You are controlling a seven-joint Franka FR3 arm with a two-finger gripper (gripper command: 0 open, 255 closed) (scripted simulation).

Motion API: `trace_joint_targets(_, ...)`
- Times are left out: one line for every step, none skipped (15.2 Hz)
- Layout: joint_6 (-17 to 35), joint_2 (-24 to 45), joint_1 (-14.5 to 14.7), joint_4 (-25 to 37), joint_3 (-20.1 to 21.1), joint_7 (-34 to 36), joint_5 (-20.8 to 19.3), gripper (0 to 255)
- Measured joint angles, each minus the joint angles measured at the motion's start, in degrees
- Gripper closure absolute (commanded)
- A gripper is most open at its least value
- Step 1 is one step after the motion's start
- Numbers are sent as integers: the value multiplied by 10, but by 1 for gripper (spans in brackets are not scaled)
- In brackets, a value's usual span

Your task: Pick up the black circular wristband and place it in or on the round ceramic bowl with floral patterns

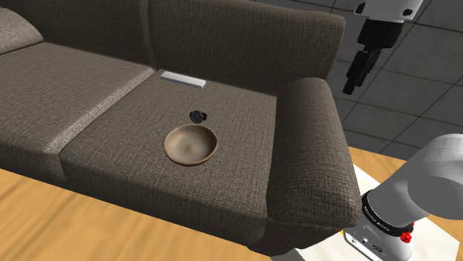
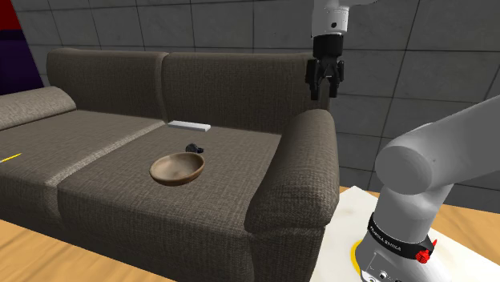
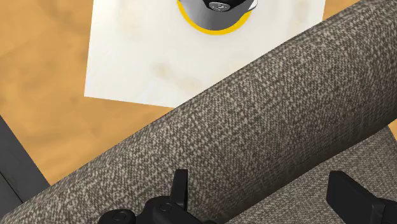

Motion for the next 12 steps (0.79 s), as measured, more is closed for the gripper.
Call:
trace_joint_targets(0, 0, 0, 0, 0, 0, 0, 0)
trace_joint_targets(6, 7, 2, 1, 5, 5, 2, 0)
trace_joint_targets(16, 20, 4, 5, 15, 14, 6, 0)
trace_joint_targets(26, 34, 7, 10, 25, 24, 8, 0)
trace_joint_targets(38, 48, 11, 13, 38, 37, 14, 0)
trace_joint_targets(48, 59, 15, 15, 50, 50, 18, 0)
trace_joint_targets(62, 78, 17, 21, 63, 63, 21, 0)
trace_joint_targets(75, 97, 19, 27, 73, 73, 21, 0)
trace_joint_targets(90, 117, 20, 33, 84, 84, 21, 0)
trace_joint_targets(99, 134, 23, 42, 95, 96, 22, 0)
trace_joint_targets(108, 155, 23, 55, 105, 107, 20, 0)
trace_joint_targets(116, 172, 25, 64, 114, 119, 18, 0)
